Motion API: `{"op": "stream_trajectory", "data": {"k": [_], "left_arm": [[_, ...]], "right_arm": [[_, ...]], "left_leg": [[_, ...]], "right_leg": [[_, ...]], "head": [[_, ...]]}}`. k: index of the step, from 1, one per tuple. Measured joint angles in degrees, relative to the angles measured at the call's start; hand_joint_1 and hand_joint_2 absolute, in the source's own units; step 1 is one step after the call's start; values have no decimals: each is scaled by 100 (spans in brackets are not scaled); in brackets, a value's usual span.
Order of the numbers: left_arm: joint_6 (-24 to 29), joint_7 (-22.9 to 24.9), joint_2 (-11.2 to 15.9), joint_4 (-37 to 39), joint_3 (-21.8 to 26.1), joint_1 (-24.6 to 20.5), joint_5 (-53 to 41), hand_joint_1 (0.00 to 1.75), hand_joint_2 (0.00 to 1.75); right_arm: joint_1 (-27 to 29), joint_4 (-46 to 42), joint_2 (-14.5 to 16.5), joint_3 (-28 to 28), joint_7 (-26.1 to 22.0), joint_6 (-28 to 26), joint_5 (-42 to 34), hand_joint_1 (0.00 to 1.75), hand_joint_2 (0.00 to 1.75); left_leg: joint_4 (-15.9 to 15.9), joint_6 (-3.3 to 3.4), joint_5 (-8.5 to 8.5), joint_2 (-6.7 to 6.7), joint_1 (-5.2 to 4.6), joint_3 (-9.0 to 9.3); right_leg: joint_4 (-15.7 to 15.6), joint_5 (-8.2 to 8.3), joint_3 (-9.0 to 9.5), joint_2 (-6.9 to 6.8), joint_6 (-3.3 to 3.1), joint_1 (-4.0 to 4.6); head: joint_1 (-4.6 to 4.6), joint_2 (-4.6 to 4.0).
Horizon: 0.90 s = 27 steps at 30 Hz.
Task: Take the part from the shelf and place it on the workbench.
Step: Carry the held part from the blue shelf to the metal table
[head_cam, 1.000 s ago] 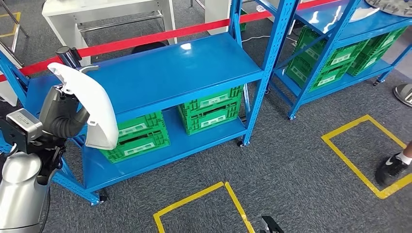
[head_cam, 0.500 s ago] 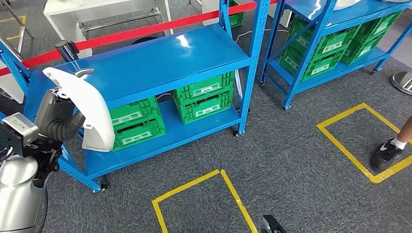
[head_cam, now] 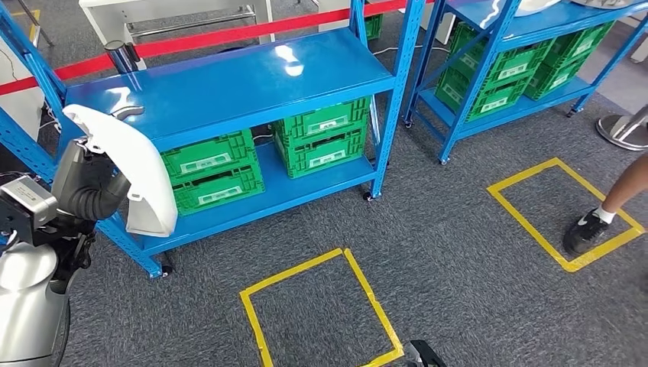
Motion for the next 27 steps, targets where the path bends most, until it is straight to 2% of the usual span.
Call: {"op": "stream_trajectory", "data": {"k": [1, 2, 3, 4, 5, 6, 7, 8, 9, 10, 12, 13, 14, 15, 16, 17, 19, 20, 21, 22, 23, 24, 25, 27], "left_arm": [[1, 0, 2, 3, 0, 1, -1, 175, 175], [1, 0, 3, 0, 1, 1, -1, 175, 175], [1, -1, 8, -5, 3, 0, -1, 175, 175], [1, -2, 11, -11, 5, -1, -2, 175, 175], [2, -6, 15, -13, 7, -5, -3, 175, 175], [4, -8, 16, -8, 8, -10, -4, 175, 175], [5, -10, 15, 3, 7, -15, -7, 175, 175], [11, -10, 14, 20, 7, -22, -13, 175, 175], [20, -7, 13, 38, 7, -33, -25, 175, 175], [34, -4, 11, 57, 6, -45, -39, 175, 175], [80, 13, -2, 92, 3, -68, -91, 175, 175], [103, 27, -13, 109, 1, -73, -114, 175, 175], [123, 40, -24, 128, -1, -75, -137, 175, 175], [139, 51, -35, 145, -2, -78, -149, 175, 175], [148, 56, -45, 158, -2, -86, -156, 175, 175], [155, 58, -56, 167, -2, -103, -161, 175, 175], [164, 56, -81, 171, -3, -160, -166, 175, 175], [168, 55, -91, 175, -4, -191, -168, 175, 175], [172, 53, -98, 184, -4, -213, -172, 175, 175], [174, 52, -104, 198, -5, -223, -175, 175, 175], [173, 55, -116, 219, -7, -233, -180, 175, 175], [173, 57, -129, 240, -10, -238, -183, 175, 175], [173, 58, -143, 257, -13, -244, -185, 175, 175], [173, 58, -163, 286, -15, -251, -187, 175, 175]], "right_arm": [[-4, 0, -1, 0, 0, -1, 0, 0, 0], [-12, 0, -2, 0, 0, -1, 0, 0, 0], [-21, 0, -2, 0, -1, 0, 0, 0, 0], [-27, 0, -2, 0, -1, 1, -2, 0, 0], [-30, 0, -3, -1, 3, 1, -7, 0, 0], [-28, 0, -3, -1, 12, 1, -13, 0, 0], [-25, 0, -1, -2, 21, 1, -21, 0, 0], [-29, 0, 2, -3, 29, 0, -31, 0, 0], [-35, 0, 4, -6, 33, -1, -39, 0, 0], [-40, 0, 7, -11, 33, -2, -48, 0, 0], [-43, 0, 8, -27, 34, -5, -61, 0, 0], [-41, 0, 8, -35, 34, -9, -66, 0, 0], [-40, 0, 8, -41, 35, -13, -69, 0, 0], [-40, 0, 8, -45, 35, -17, -73, 0, 0], [-41, 0, 9, -46, 35, -20, -74, 0, 0], [-43, 0, 9, -47, 35, -20, -75, 0, 0], [-43, 0, 13, -49, 34, -21, -76, 0, 0], [-43, 0, 14, -50, 33, -22, -79, 0, 0], [-41, 0, 17, -51, 33, -23, -84, 0, 0], [-32, 0, 20, -52, 33, -26, -90, 0, 0], [-24, 0, 22, -56, 32, -27, -98, 0, 0], [-12, 0, 28, -61, 33, -29, -104, 0, 0], [-1, 0, 33, -67, 31, -30, -109, 0, 0], [1, 0, 40, -81, 25, -31, -114, 0, 0]], "left_leg": [[34, -16, 58, -1, 0, -103], [70, -37, 109, -1, -3, -197], [106, -63, 152, 1, -8, -268], [129, -93, 197, 3, -13, -311], [133, -125, 245, 6, -13, -332], [122, -158, 297, 7, -9, -335], [108, -192, 341, 4, -3, -340], [131, -230, 307, -4, 6, -365], [230, -270, 166, -13, 14, -411], [437, -310, -74, -20, 26, -484], [1148, -378, -660, -25, 54, -655], [1499, -401, -815, -25, 65, -700], [1730, -412, -833, -25, 73, -679], [1773, -412, -729, -25, 78, -571], [1619, -402, -576, -26, 81, -367], [1287, -379, -478, -29, 81, -64], [407, -312, -581, -36, 49, 591], [89, -273, -671, -41, 26, 782], [-84, -235, -718, -43, -2, 848], [-116, -190, -666, -43, -14, 804], [-148, -144, -586, -35, -12, 756], [-166, -94, -500, -24, -4, 700], [-185, -51, -408, -14, 12, 627], [-179, -2, -244, -5, 22, 438]], "right_leg": [[-235, 136, 258, 0, -16, 8], [-611, 155, 573, 2, -37, 17], [-1008, 95, 863, 7, -64, 30], [-1318, 11, 1063, 13, -92, 43], [-1497, -69, 1150, 19, -123, 58], [-1556, -57, 1153, 22, -159, 70], [-1564, -4, 1116, 16, -198, 65], [-1575, 54, 1079, 6, -241, 58], [-1590, 123, 1027, -5, -285, 48], [-1600, 195, 959, -14, -316, 37], [-1598, 343, 793, -19, -339, 36], [-1595, 423, 698, -20, -335, 37], [-1593, 505, 600, -21, -328, 37], [-1591, 584, 497, -23, -319, 37], [-1589, 660, 403, -23, -307, 38], [-1587, 733, 326, -22, -293, 38], [-1596, 873, 221, -20, -241, 44], [-1615, 945, 199, -20, -207, 37], [-1647, 1021, 187, -20, -167, 25], [-1695, 1104, 180, -18, -124, 17], [-1715, 1119, 157, -9, -89, 5], [-1664, 1017, 108, 0, -61, 3], [-1496, 790, 32, 10, -37, 3], [-791, 145, -160, 17, -5, -5]], "head": [[1, 0], [0, 0], [-3, -1], [-4, 0], [-5, 0], [-3, 0], [1, 1], [-2, 0], [-12, 0], [-24, -1], [-43, -1], [-44, -1], [-44, 0], [-44, 1], [-44, 1], [-43, 1], [-37, 1], [-40, 0], [-46, 0], [-52, 0], [-70, -1], [-70, 0], [-66, 0], [-51, 0]]}}
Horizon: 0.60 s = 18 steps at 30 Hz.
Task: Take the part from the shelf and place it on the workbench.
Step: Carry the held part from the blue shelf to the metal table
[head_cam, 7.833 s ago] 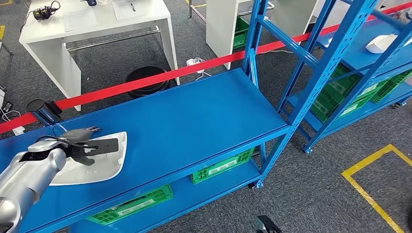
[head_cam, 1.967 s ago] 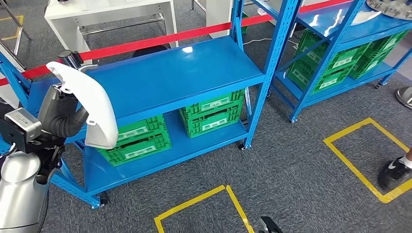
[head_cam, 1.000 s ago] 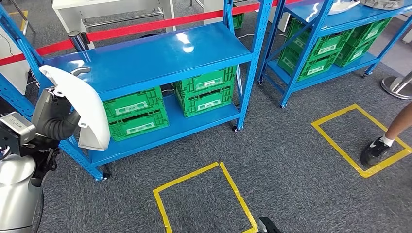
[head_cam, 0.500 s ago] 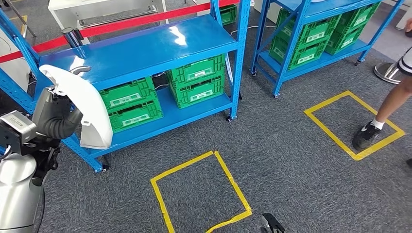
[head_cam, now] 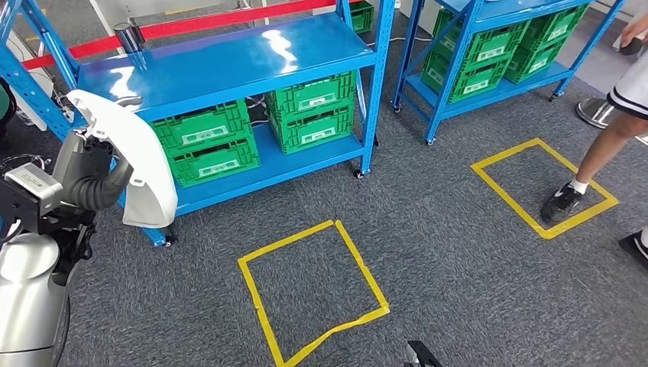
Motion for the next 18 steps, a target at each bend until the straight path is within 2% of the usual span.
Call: {"op": "stream_trajectory", "data": {"k": [1, 2, 3, 4, 5, 6, 7, 8, 9, 11, 12, 13, 15, 16, 17, 18], "left_arm": [[1, -1, -6, 13, -1, 2, -1, 175, 175], [4, 1, -11, 26, -2, 5, -1, 175, 175], [9, 2, -14, 36, -3, 10, -2, 175, 175], [18, 3, -13, 42, -4, 17, -2, 175, 175], [29, 3, -10, 44, -4, 22, -3, 175, 175], [41, 2, -4, 37, -1, 27, -3, 175, 175], [52, 0, 3, 28, 2, 32, -4, 175, 175], [61, -1, 9, 20, 5, 35, -5, 175, 175], [68, -2, 14, 12, 8, 39, -5, 175, 175], [74, -2, 18, 10, 9, 60, -5, 175, 175], [75, 2, 20, 9, 9, 73, -9, 175, 175], [76, 5, 22, 8, 9, 84, -14, 175, 175], [79, 13, 26, 9, 8, 91, -27, 175, 175], [80, 15, 26, 10, 7, 94, -33, 175, 175], [80, 20, 26, 14, 7, 97, -38, 175, 175], [80, 25, 26, 16, 7, 99, -43, 175, 175]], "right_arm": [[-2, 0, 1, -6, -9, -1, 1, 0, 0], [-5, 0, 0, -11, -22, -2, 5, 0, 0], [-7, 0, -1, -15, -43, -2, 13, 0, 0], [-7, 0, -1, -17, -65, -1, 23, 0, 0], [-9, 0, -2, -19, -84, 2, 34, 0, 0], [-14, 0, -1, -19, -98, 5, 46, 0, 0], [-19, 0, -1, -19, -104, 8, 54, 0, 0], [-23, 0, 0, -19, -105, 10, 59, 0, 0], [-23, 0, 1, -21, -104, 10, 62, 0, 0], [-14, 0, 3, -33, -97, 9, 63, 0, 0], [-15, 0, 5, -43, -94, 8, 62, 0, 0], [-16, 0, 6, -52, -92, 6, 60, 0, 0], [-18, 0, 6, -63, -88, 4, 58, 0, 0], [-15, 0, 6, -65, -86, 4, 58, 0, 0], [-13, 0, 6, -65, -84, 4, 58, 0, 0], [-12, 0, 7, -65, -84, 4, 58, 0, 0]], "left_leg": [[14, 3, 77, 1, -1, -106], [35, -3, 148, 2, -1, -213], [66, -18, 213, 3, 5, -327], [108, -40, 271, 4, 16, -442], [161, -69, 320, 3, 28, -551], [222, -103, 361, 0, 31, -659], [275, -139, 395, -3, 28, -735], [317, -174, 428, -5, 20, -785], [333, -208, 469, -6, 15, -814], [333, -278, 525, -9, 26, -832], [380, -313, 446, -12, 35, -865], [534, -347, 257, -14, 44, -921], [1147, -396, -300, -16, 53, -1084], [1518, -406, -514, -16, 55, -1151], [1792, -401, -601, -17, 52, -1168], [1910, -379, -572, -19, 45, -1108]], "right_leg": [[400, -202, -67, 1, 17, -1], [701, -254, -81, 1, 30, -1], [819, -165, -4, 1, 39, -2], [738, -16, 171, 1, 49, -7], [468, 94, 442, 1, 60, -17], [63, 78, 769, 3, 70, -18], [-299, -17, 1033, 13, 45, -15], [-568, -136, 1206, 21, 14, -10], [-708, -225, 1274, 29, -35, 5], [-731, -172, 1210, 16, -149, 4], [-732, -118, 1167, 5, -203, 2], [-740, -54, 1111, -5, -247, -4], [-740, 69, 981, -9, -287, 4], [-738, 135, 902, -10, -292, 14], [-735, 198, 821, -11, -294, 26], [-733, 264, 738, -11, -298, 42]], "head": [[3, 0], [4, 0], [5, 0], [5, 0], [5, 0], [14, 0], [20, -1], [26, -1], [27, -2], [22, -1], [13, 0], [3, 0], [-20, -1], [-22, -1], [-22, -1], [-23, -1]]}}
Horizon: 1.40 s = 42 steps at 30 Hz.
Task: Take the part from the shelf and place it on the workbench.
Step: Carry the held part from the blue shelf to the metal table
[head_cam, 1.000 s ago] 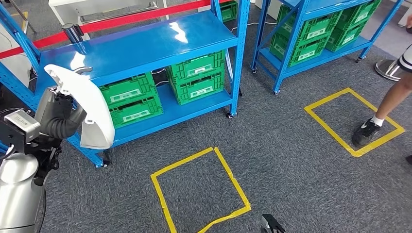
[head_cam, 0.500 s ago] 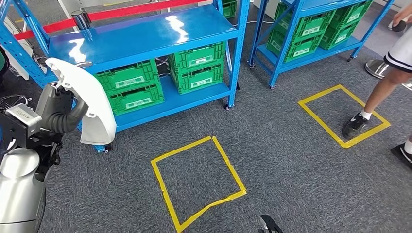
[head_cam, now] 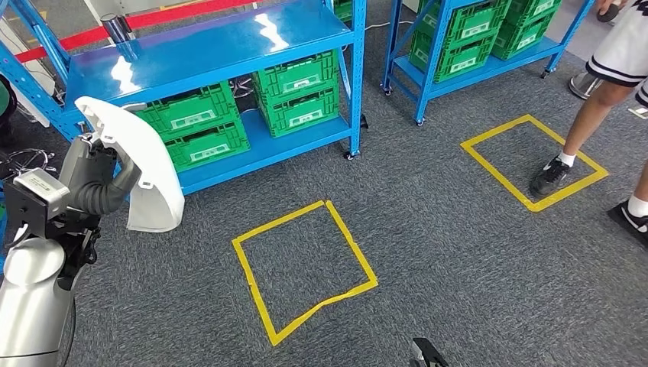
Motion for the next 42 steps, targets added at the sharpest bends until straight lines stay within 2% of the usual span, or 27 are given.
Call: {"op": "stream_trajectory", "data": {"k": [2, 4, 5, 7, 9, 11, 13, 14, 15, 16, 17, 18, 19, 21, 23, 24, 25, 27, 29, 30, 31, 32, 35, 37, 39, 41, 42], "left_arm": [[0, 6, 0, -1, 0, -4, -1, 175, 175], [1, 4, -1, -28, 1, -21, -1, 175, 175], [2, 2, -2, -44, 2, -33, -1, 175, 175], [4, 1, -4, -62, 2, -54, -2, 175, 175], [4, 5, -19, -56, -2, -70, -3, 175, 175], [2, 5, -43, -44, -6, -84, -6, 175, 175], [-10, 2, -64, -23, -8, -91, -8, 175, 175], [-19, 1, -74, -9, -9, -89, -7, 175, 175], [-36, -8, -85, 6, -11, -87, -5, 175, 175], [-59, -30, -93, 20, -13, -85, 3, 175, 175], [-86, -61, -99, 33, -14, -85, 17, 175, 175], [-114, -98, -106, 41, -15, -86, 33, 175, 175], [-133, -131, -111, 45, -14, -89, 50, 175, 175], [-146, -169, -120, 51, -12, -94, 69, 175, 175], [-146, -180, -127, 70, -11, -94, 75, 175, 175], [-146, -179, -129, 85, -10, -95, 75, 175, 175], [-146, -175, -130, 99, -9, -96, 72, 175, 175], [-145, -168, -127, 126, -8, -101, 58, 175, 175], [-145, -166, -127, 161, -9, -100, 43, 175, 175], [-145, -166, -127, 181, -9, -99, 37, 175, 175], [-145, -166, -127, 199, -9, -98, 32, 175, 175], [-146, -166, -127, 211, -9, -100, 29, 175, 175], [-146, -172, -128, 219, -9, -138, 25, 175, 175], [-144, -181, -127, 221, -9, -176, 25, 175, 175], [-142, -187, -121, 222, -9, -190, 25, 175, 175], [-139, -194, -127, 228, -9, -195, 24, 175, 175], [-136, -197, -134, 234, -9, -191, 23, 175, 175]], "right_arm": [[-1, 0, 1, 0, 0, 0, 0, 0, 0], [-1, 0, 19, -1, -1, -1, 0, 0, 0], [-2, 0, 27, -2, -1, -1, 0, 0, 0], [0, 0, 38, -4, 1, 1, 0, 0, 0], [8, 0, 44, -5, 8, 0, -1, 0, 0], [14, 0, 48, -7, 15, -2, -2, 0, 0], [13, 0, 46, -9, 16, -4, -1, 0, 0], [11, 0, 42, -11, 15, -7, 3, 0, 0], [10, 0, 37, -13, 12, -8, 8, 0, 0], [9, 0, 33, -15, 6, -8, 16, 0, 0], [9, 0, 29, -16, -1, -4, 26, 0, 0], [6, 0, 29, -17, -7, 1, 36, 0, 0], [2, 0, 34, -17, -14, 11, 43, 0, 0], [-3, 0, 40, -19, -32, 30, 57, 0, 0], [1, 0, 41, -20, -74, 46, 80, 0, 0], [1, 0, 41, -20, -102, 61, 96, 0, 0], [1, 0, 41, -20, -128, 84, 114, 0, 0], [2, 0, 40, -20, -171, 131, 150, 0, 0], [11, 0, 40, -20, -198, 161, 174, 0, 0], [14, 0, 40, -20, -204, 173, 179, 0, 0], [15, 0, 40, -20, -207, 186, 186, 0, 0], [15, 0, 40, -20, -208, 197, 194, 0, 0], [15, 0, 48, -20, -209, 221, 219, 0, 0], [16, 0, 54, -20, -208, 227, 228, 0, 0], [10, 0, 55, -20, -208, 227, 237, 0, 0], [1, 0, 50, -20, -210, 227, 243, 0, 0], [1, 0, 47, -20, -209, 227, 248, 0, 0]], "left_leg": [[-371, 106, 257, -8, -38, 418], [-1206, 268, 275, -11, -104, 1024], [-1526, 310, 228, -15, -140, 1228], [-1836, 346, 215, -15, -188, 1360], [-1962, 386, 389, 6, -171, 1332], [-2062, 421, 581, 32, -126, 1249], [-2046, 435, 719, 37, -114, 1068], [-2024, 420, 769, 38, -104, 971], [-1991, 396, 814, 41, -85, 868], [-1946, 364, 849, 43, -58, 764], [-1883, 327, 883, 47, -24, 660], [-1798, 285, 907, 50, 3, 553], [-1701, 244, 918, 49, 19, 453], [-1542, 170, 934, 43, 5, 323], [-1505, 106, 976, 36, 1, 288], [-1488, 76, 961, 32, 14, 273], [-1401, 46, 877, 29, 27, 234], [-903, -1, 503, 21, 38, 50], [-211, -17, 149, 19, 38, -175], [-20, -7, 95, 18, 36, -210], [-43, 19, 147, 20, 31, -139], [-285, 64, 276, 34, 16, 47], [-1335, 253, 524, 319, -120, 729], [-1574, 322, 506, 419, -209, 846], [-1702, 357, 582, 296, -202, 851], [-1829, 400, 681, 171, -151, 876], [-1859, 416, 717, 113, -130, 871]], "right_leg": [[1, 125, -148, 1, -6, 38], [-3, 234, -238, 0, 9, 52], [-20, 289, -256, -2, 31, 39], [-90, 411, -264, -7, 99, 1], [-120, 410, -287, -1, 165, -14], [182, -5, -388, 16, 221, -11], [879, -552, -544, 23, 280, -32], [1214, -652, -597, 23, 311, -48], [1438, -597, -597, 22, 345, -63], [1486, -427, -522, 21, 382, -82], [1338, -235, -352, 19, 427, -109], [1030, -163, -112, 19, 491, -141], [656, -219, 153, 29, 526, -152], [151, -503, 478, 42, 455, -155], [90, -572, 500, 35, 273, -141], [94, -543, 483, 22, 219, -140], [89, -508, 464, 9, 164, -140], [81, -442, 413, -27, 92, -134], [81, -392, 354, -78, 61, -108], [82, -373, 327, -113, 53, -91], [82, -359, 307, -154, 49, -72], [82, -349, 296, -200, 47, -53], [66, -326, 299, -356, 72, -21], [28, -296, 314, -482, 124, -26], [-9, -291, 352, -559, 183, -28], [183, -448, 274, -357, 234, -26], [454, -608, 146, -201, 248, -32]], "head": [[2, 0], [9, 0], [12, 0], [4, 0], [-8, 0], [2, 0], [15, -1], [17, 0], [17, 0], [19, 0], [19, 0], [25, 0], [43, 0], [66, 0], [61, 0], [52, 0], [44, 0], [23, 0], [10, 0], [9, 0], [8, 1], [8, 1], [10, 1], [3, 1], [-6, 1], [-3, 0], [2, 0]]}}
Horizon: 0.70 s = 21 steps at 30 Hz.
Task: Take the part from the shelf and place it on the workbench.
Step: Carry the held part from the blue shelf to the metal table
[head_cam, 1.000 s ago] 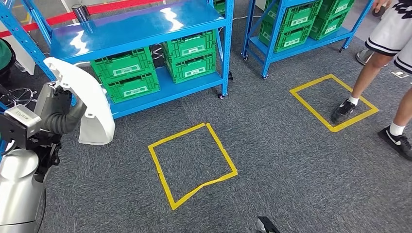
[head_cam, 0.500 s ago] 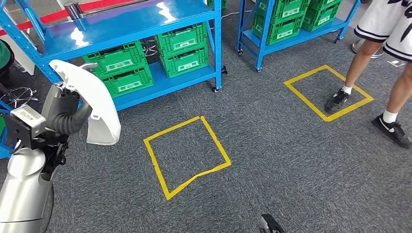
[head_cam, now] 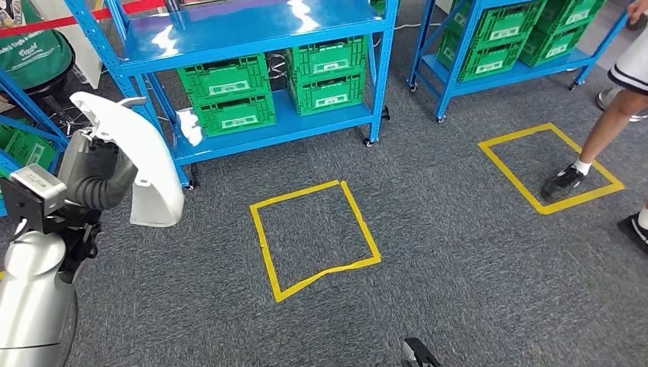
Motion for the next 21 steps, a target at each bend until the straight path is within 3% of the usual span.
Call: {"op": "stream_trajectory", "data": {"k": [2, 3, 4, 6, 7, 9, 11, 12, 14, 16, 18, 19, 20, 21], "left_arm": [[7, -3, -5, 12, -2, 40, -5, 175, 175], [12, -4, -5, 14, -3, 75, -8, 175, 175], [16, -5, -4, 15, -4, 107, -11, 175, 175], [28, -7, 2, 14, -1, 139, -15, 175, 175], [33, -8, 5, 12, 2, 141, -15, 175, 175], [41, -12, 24, 2, 10, 139, -18, 175, 175], [47, -19, 61, -20, 19, 157, -21, 175, 175], [49, -22, 82, -36, 23, 175, -22, 175, 175], [53, -23, 133, -62, 34, 198, -23, 175, 175], [54, -24, 157, -77, 40, 208, -24, 175, 175], [55, -22, 159, -79, 40, 239, -24, 175, 175], [55, -21, 160, -78, 39, 258, -24, 175, 175], [55, -21, 162, -79, 39, 269, -24, 175, 175], [55, -22, 163, -86, 40, 272, -24, 175, 175]], "right_arm": [[18, 0, -8, 1, 4, -1, 19, 0, 0], [28, 0, -11, 1, 5, -1, 28, 0, 0], [34, 0, -17, 1, 4, -1, 37, 0, 0], [31, 0, -28, 1, 0, 0, 51, 0, 0], [22, 0, -32, 2, -1, 0, 57, 0, 0], [6, 0, -33, 2, -5, 1, 71, 0, 0], [3, 0, -33, 2, -6, 2, 88, 0, 0], [1, 0, -29, 2, -4, 2, 97, 0, 0], [-2, 0, -31, 2, -6, 3, 107, 0, 0], [12, 0, -36, 2, -8, 3, 109, 0, 0], [31, 0, -37, 2, -7, 2, 109, 0, 0], [34, 0, -37, 2, -7, 2, 108, 0, 0], [34, 0, -37, 2, -7, 2, 108, 0, 0], [31, 0, -36, 2, -7, 2, 108, 0, 0]], "left_leg": [[20, 22, 29, -137, 5, -59], [52, 21, 33, -213, 7, -92], [90, 16, 35, -289, 11, -126], [193, -10, 27, -444, 31, -199], [249, -40, 19, -516, 37, -243], [345, -115, 15, -644, 49, -334], [353, -195, 52, -752, 59, -388], [347, -229, 66, -753, 66, -407], [519, -299, -50, -565, 64, -501], [1112, -368, -382, -286, 81, -764], [1747, -416, -639, -190, 120, -1034], [1835, -424, -635, -171, 133, -1052], [1693, -421, -532, -149, 140, -952], [1346, -405, -362, -84, 138, -742]], "right_leg": [[709, -314, -342, 170, 16, 4], [941, -363, -454, 187, 25, 3], [985, -310, -480, 193, 32, -1], [469, 34, -235, 237, 45, -18], [133, 152, -70, 332, 46, -32], [-282, 242, 120, 478, 0, -42], [-318, 241, 120, 450, -85, -25], [-331, 262, 122, 387, -128, -26], [-365, 302, 128, 280, -204, -41], [-378, 319, 124, 166, -238, -39], [-377, 320, 110, 26, -241, -34], [-375, 320, 106, -47, -241, -34], [-375, 320, 106, -120, -239, -34], [-376, 317, 113, -193, -235, -34]], "head": [[5, 0], [5, 1], [5, 1], [6, 1], [6, 1], [3, 0], [2, 0], [4, 1], [-35, 1], [-79, 1], [-84, 1], [-84, 1], [-84, 1], [-84, 1]]}}
